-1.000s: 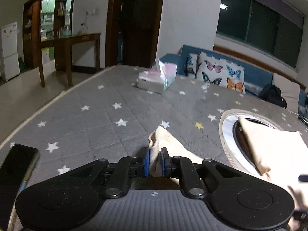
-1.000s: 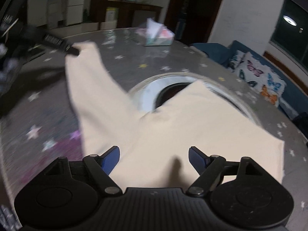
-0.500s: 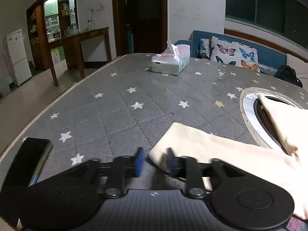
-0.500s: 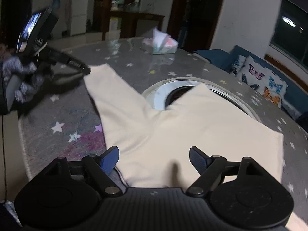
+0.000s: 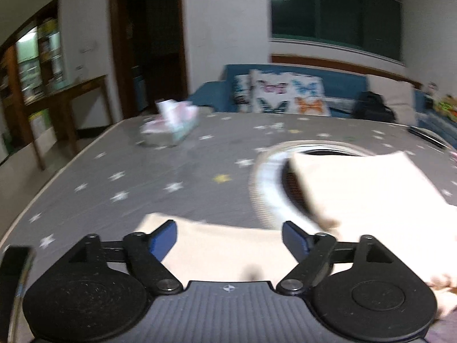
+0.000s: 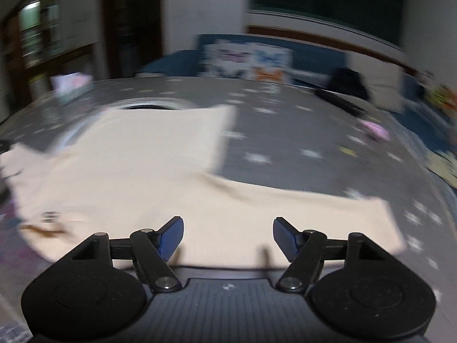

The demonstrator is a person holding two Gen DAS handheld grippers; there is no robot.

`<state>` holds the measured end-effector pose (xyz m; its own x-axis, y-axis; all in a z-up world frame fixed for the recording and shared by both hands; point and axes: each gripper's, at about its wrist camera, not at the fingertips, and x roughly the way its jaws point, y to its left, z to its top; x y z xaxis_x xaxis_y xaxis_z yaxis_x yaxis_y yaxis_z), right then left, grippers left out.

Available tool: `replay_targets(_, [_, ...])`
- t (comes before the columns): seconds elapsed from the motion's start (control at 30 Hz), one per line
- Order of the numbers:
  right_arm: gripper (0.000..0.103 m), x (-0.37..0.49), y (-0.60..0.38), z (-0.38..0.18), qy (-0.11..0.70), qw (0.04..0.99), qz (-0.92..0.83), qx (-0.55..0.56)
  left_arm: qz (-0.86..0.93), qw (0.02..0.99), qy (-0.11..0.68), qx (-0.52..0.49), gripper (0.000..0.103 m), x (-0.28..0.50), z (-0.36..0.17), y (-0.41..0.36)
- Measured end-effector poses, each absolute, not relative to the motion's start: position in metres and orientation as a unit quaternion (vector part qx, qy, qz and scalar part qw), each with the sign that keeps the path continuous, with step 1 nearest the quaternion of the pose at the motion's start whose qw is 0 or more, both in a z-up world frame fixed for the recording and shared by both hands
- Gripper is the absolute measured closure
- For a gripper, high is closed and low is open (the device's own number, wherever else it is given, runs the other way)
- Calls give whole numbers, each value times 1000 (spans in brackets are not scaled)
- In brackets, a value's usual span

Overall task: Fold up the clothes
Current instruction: 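Grasp the sleeve cuff nearest the right gripper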

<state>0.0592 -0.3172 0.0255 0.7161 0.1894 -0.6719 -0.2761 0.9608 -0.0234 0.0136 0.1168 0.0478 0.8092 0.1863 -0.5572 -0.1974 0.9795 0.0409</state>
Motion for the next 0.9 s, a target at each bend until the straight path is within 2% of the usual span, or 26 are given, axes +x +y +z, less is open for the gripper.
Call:
replay_targets(0.13, [38,69,-363,19,355,932,56,-45,46,955,294,5,9,28,49,74])
replay_targets(0.33, [48,84,-421,5,363,931,-17,8,-33,952,303,31,4,47,45,11])
replay_targets(0.57, [50,91,-442,-4,358,932,-42,39,-93,943,311,76,4,61,34,-50])
replay_targets(0.67, [64,92,-443,-5,357,933,-33,44,-108,938,317,90,4,68,27,-68])
replay_targets(0.73, [90,94,-442,-4,356,933,-26,45,-114,935,321,100,4,71,23,-78])
replay_targets(0.9, [94,99,-439,13,332,943,-23,15,-141,925,328,131,4,67,11,-98])
